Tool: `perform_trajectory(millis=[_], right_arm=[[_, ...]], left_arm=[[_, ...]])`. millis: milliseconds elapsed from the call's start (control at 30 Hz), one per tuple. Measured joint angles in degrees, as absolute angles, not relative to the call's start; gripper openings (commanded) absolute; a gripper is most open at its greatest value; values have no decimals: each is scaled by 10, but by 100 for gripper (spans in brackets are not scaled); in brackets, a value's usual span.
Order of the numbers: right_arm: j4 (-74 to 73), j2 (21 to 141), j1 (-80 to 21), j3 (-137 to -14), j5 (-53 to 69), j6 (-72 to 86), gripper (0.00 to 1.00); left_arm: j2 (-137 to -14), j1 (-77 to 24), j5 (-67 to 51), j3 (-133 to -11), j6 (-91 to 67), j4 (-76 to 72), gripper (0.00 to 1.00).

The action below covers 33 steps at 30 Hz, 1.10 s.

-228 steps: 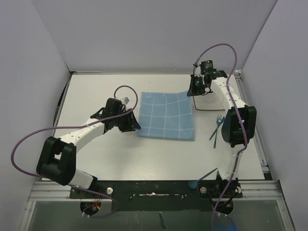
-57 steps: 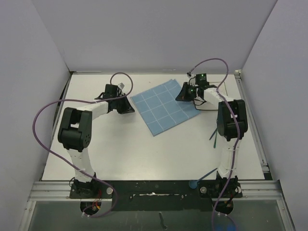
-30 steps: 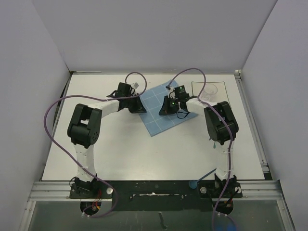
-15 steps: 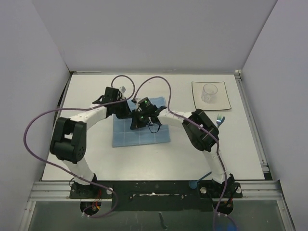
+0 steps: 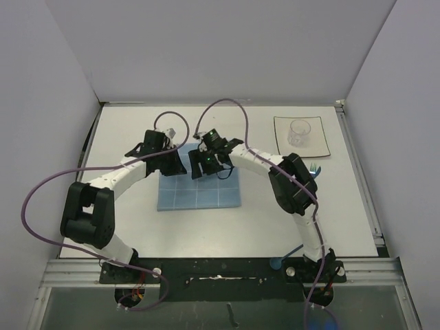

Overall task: Set the dinner table for one person
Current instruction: Move the napkin to the center of the board, then adjust the napkin at the center of the board.

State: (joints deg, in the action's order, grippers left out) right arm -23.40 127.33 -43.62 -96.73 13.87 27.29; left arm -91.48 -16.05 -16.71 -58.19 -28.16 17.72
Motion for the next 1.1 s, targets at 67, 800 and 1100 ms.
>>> perform_trajectory(millis=[67, 800, 1100], right_arm=[[-268, 1249, -411, -966, 116, 248, 87], [-348, 1044, -397, -729, 1, 164, 55], [-371, 1138, -342, -919, 0, 136, 55]], left_arm=[[-907, -162, -159, -574, -280, 188, 22], [-642, -176, -9, -402, -301, 261, 27], [-689, -175, -9, -461, -296, 259, 27]])
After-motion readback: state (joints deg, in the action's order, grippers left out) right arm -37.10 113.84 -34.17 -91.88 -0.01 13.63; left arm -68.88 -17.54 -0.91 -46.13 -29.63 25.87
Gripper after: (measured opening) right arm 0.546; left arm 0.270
